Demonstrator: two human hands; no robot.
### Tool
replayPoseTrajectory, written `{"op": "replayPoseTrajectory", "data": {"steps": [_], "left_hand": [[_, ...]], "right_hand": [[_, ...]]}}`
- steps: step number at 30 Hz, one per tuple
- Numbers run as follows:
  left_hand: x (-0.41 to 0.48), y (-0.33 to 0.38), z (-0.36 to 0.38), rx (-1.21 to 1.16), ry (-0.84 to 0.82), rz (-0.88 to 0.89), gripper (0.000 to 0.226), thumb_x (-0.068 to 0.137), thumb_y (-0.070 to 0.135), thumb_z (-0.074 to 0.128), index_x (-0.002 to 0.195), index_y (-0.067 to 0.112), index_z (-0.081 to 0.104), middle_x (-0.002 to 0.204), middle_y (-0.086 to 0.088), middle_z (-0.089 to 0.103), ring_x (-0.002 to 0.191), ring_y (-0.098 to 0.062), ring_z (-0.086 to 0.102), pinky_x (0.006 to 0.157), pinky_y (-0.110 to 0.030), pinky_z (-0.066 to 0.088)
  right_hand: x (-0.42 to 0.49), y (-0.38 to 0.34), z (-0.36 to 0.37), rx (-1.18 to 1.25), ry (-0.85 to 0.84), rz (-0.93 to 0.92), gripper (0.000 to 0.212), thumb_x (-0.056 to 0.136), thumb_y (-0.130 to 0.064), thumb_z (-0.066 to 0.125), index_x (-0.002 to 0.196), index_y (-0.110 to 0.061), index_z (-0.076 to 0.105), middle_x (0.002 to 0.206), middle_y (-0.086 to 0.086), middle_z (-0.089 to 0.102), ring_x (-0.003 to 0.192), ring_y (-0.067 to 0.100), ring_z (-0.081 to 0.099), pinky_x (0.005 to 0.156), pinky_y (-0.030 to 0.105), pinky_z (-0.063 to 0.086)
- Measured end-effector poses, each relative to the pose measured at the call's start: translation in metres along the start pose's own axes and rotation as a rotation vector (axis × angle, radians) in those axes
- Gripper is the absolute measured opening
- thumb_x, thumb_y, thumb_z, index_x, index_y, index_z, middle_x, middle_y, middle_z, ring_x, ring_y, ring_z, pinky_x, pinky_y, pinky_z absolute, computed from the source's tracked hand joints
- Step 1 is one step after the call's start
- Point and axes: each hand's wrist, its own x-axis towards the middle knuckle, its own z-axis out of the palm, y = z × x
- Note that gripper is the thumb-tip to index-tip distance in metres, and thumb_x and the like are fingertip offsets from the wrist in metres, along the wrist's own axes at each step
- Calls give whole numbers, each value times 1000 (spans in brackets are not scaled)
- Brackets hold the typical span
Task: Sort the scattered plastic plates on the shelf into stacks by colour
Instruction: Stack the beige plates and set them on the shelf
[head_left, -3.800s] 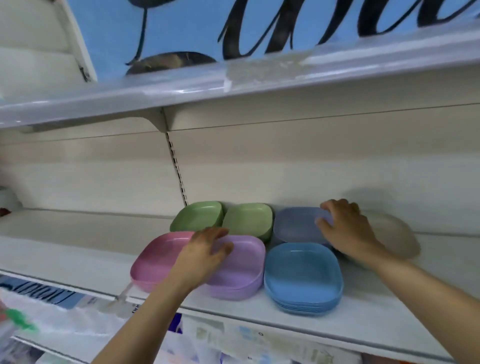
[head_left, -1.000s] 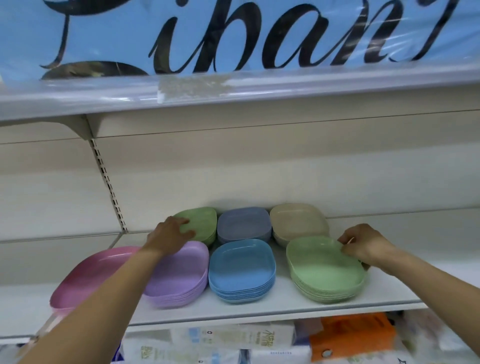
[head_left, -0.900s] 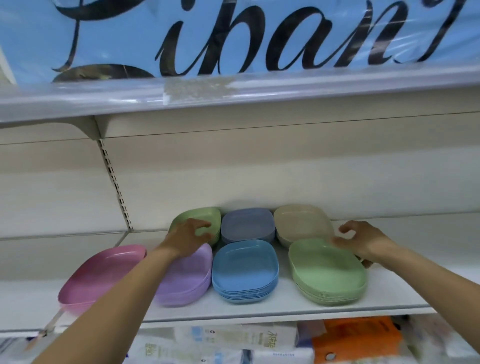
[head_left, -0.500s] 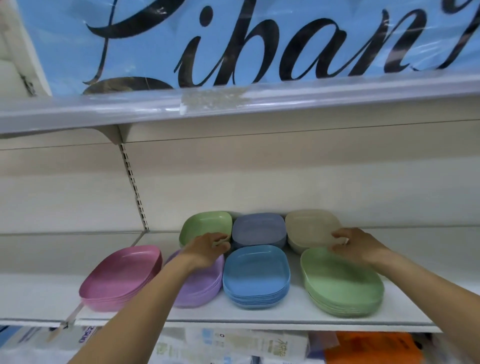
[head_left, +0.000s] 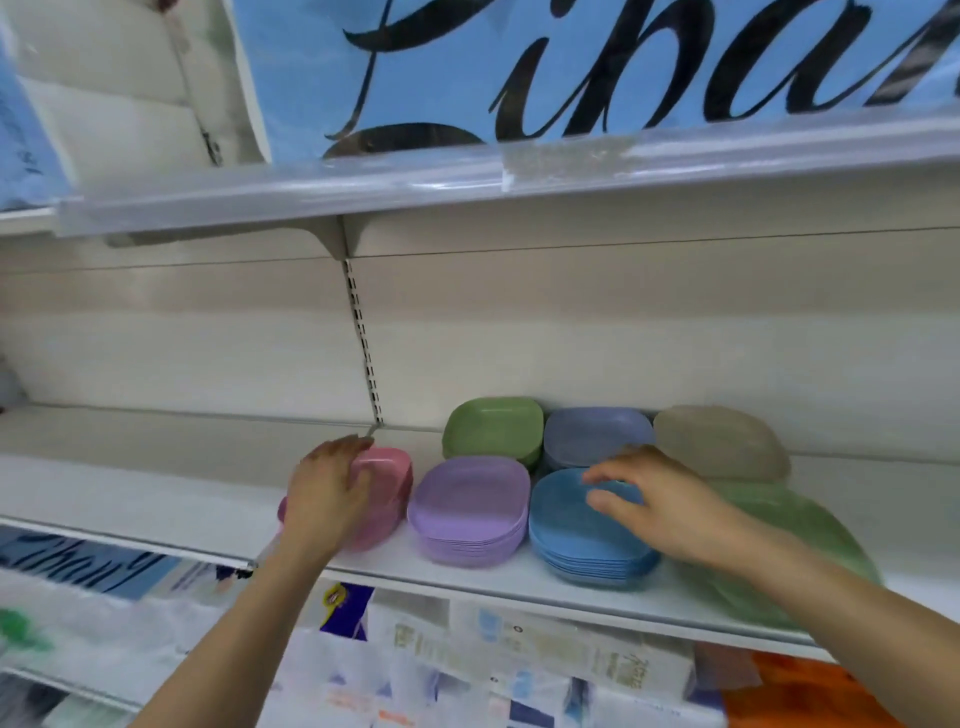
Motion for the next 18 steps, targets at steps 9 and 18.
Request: {"op": "replayPoseTrajectory", "data": {"steps": [9,18], "left_hand": [[2,-72,-14,-25,-375,-582,60,85,29,48,140,10,35,107,-21,61,80,-36,66,69,-34,51],[45,-76,18,-106,-320,-482,29,83,15,37,102,13,59,63,-11,68,46,-25,61,53,-24,45]], "right_hand": [[30,-68,40,-96,-178,-305,39,86,-51,59,121,-34,61,122,-16,57,115,7,44,97,28,40],[49,-81,48,-255,-299,-390,24,82,-35,54,76,-12,59,76,6,55,72,22,47,62,40,44]]}}
